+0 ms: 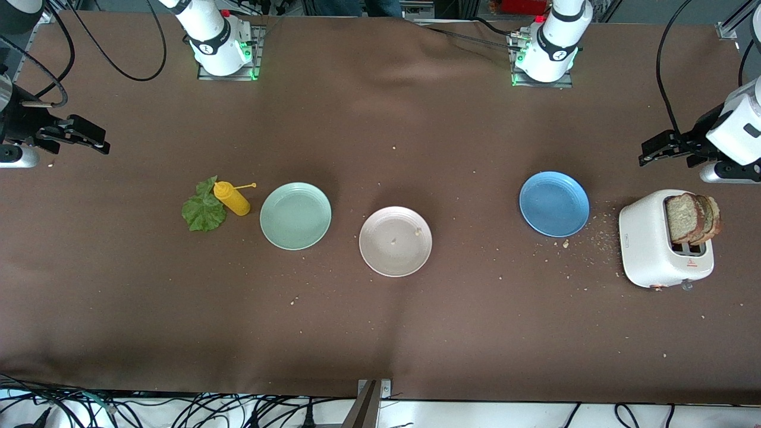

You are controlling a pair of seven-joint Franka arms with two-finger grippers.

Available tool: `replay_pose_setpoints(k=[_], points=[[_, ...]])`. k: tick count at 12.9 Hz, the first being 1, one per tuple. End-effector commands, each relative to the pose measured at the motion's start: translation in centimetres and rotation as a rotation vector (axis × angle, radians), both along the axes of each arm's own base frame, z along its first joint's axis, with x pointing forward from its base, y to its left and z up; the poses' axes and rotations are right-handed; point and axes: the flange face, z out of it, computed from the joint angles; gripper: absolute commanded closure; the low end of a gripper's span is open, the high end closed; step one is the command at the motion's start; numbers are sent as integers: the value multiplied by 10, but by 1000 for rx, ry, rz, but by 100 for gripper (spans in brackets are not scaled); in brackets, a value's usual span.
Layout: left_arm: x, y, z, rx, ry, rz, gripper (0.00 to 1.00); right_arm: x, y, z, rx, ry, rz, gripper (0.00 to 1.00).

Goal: Make sandwich in beige plate with both arms

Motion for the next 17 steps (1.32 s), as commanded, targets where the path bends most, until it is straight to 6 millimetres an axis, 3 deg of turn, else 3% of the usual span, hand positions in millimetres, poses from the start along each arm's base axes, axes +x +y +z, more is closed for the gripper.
replay_pose_setpoints(k=[1, 17], points=[[3, 1, 2, -19, -17, -18, 0, -6, 2, 3, 2, -1, 0, 0], [3, 2, 4, -19, -23, -15, 0, 2, 3, 0, -20, 0, -1, 0]])
